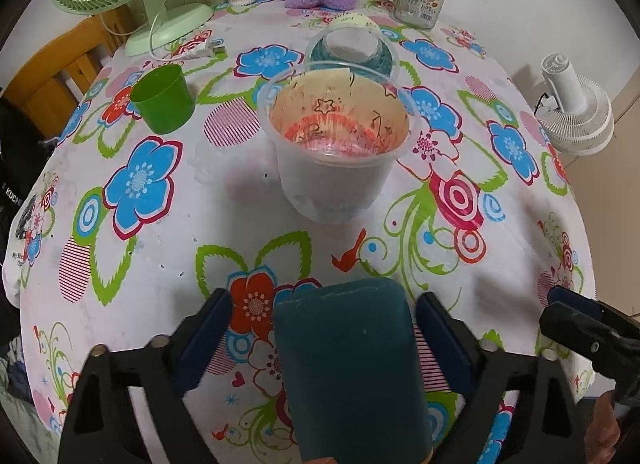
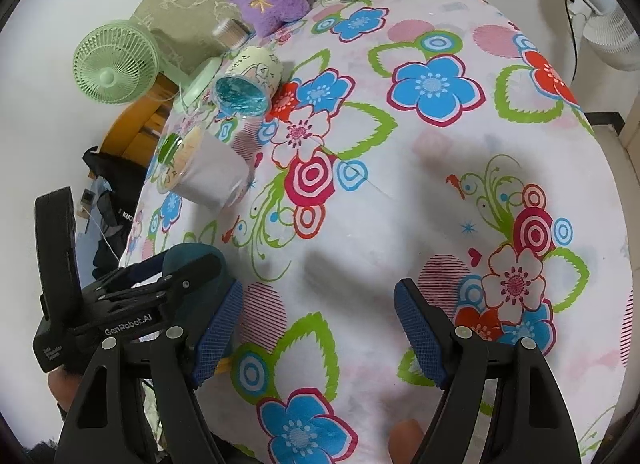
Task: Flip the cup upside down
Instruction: 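Grasp the teal cup with the left gripper while the right gripper holds it, then open the right gripper and rotate the teal cup upside down with the left gripper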
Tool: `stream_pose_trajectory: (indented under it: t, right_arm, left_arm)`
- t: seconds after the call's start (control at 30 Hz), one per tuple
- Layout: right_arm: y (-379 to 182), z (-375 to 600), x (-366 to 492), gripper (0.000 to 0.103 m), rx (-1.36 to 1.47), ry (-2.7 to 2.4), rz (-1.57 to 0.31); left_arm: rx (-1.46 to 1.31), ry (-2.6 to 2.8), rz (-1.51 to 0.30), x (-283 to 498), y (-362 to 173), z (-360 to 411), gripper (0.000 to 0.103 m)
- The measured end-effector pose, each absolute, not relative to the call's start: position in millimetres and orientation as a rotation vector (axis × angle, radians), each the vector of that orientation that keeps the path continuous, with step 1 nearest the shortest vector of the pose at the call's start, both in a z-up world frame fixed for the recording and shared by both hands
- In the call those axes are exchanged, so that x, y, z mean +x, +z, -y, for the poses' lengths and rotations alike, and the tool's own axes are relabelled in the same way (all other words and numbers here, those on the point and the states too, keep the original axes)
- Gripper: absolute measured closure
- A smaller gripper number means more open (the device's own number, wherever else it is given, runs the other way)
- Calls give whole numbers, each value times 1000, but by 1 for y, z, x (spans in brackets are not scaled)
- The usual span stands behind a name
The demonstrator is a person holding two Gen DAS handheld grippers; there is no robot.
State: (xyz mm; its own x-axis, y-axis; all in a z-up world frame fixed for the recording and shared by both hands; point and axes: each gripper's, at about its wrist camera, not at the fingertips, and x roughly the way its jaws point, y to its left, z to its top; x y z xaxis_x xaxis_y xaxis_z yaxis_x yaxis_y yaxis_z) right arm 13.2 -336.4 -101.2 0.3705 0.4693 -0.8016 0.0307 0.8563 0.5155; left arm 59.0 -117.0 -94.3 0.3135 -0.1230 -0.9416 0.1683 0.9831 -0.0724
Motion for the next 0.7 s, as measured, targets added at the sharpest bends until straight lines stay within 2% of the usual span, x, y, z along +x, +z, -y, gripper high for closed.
stream_pose_trajectory:
  t: [0.17, 0.7]
  right_arm:
    - [-103, 337, 17, 23, 509, 290, -1169]
    - [-92, 324, 7, 23, 492, 325, -1145]
  left_arm:
    - [22, -222, -1236, 57, -90, 117, 33]
    - [4, -220, -1094, 34, -39, 104, 33]
